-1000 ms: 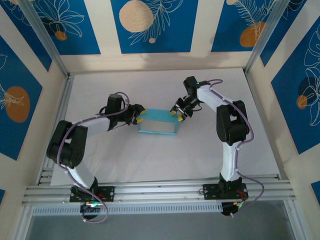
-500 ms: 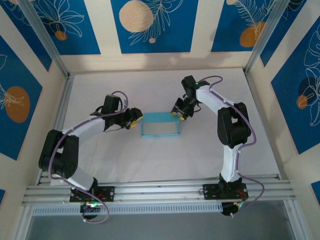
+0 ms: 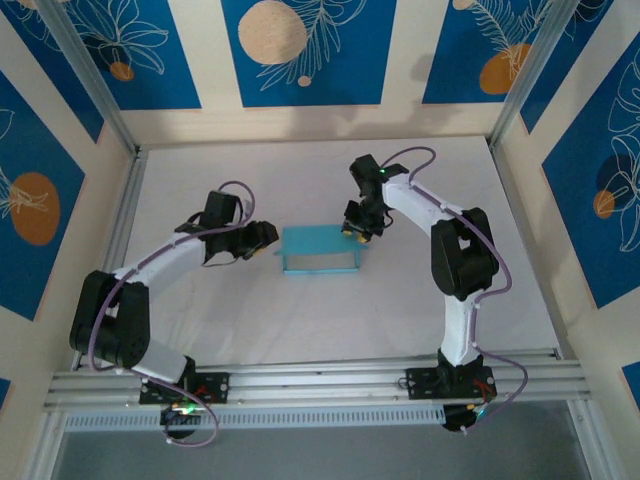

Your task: Fold the paper box

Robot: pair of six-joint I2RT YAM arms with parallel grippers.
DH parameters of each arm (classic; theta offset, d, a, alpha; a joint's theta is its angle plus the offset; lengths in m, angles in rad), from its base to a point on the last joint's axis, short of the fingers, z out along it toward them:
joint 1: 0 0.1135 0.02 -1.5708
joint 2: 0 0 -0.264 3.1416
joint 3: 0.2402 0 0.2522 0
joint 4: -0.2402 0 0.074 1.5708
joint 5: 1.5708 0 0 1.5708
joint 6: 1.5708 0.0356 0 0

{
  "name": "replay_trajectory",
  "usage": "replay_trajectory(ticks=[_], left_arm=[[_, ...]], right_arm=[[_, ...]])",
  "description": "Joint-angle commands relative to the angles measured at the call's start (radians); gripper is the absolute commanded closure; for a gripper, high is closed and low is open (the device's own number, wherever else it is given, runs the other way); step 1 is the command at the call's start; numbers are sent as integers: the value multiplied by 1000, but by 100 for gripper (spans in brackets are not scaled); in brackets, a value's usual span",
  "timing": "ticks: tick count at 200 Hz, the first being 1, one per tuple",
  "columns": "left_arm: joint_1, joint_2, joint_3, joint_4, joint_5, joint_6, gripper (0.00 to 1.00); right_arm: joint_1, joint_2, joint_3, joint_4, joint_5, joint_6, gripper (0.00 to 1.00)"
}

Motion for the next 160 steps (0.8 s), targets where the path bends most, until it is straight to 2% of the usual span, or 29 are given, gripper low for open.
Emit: replay_trajectory(ticks=[1,49,87,133,160], left_arm=[[-30,-11,13,-50,-38,54,50],[-80,34,-3,-52,-113,89,52],[-105,100,-12,-36,-152,92,54],[-112,122,-17,-58,-198,114,56],[-112,141,-5,-70,-205,114,56]], right_arm=[[25,-27,-12,-52,86,-15,71],[64,-21,-6,-78,186,-24,71],[77,-29,-2,-84,195,-33,69],[78,-65,14,-82,179,-56,54],[69,-84,32,-87,162,-80,52]])
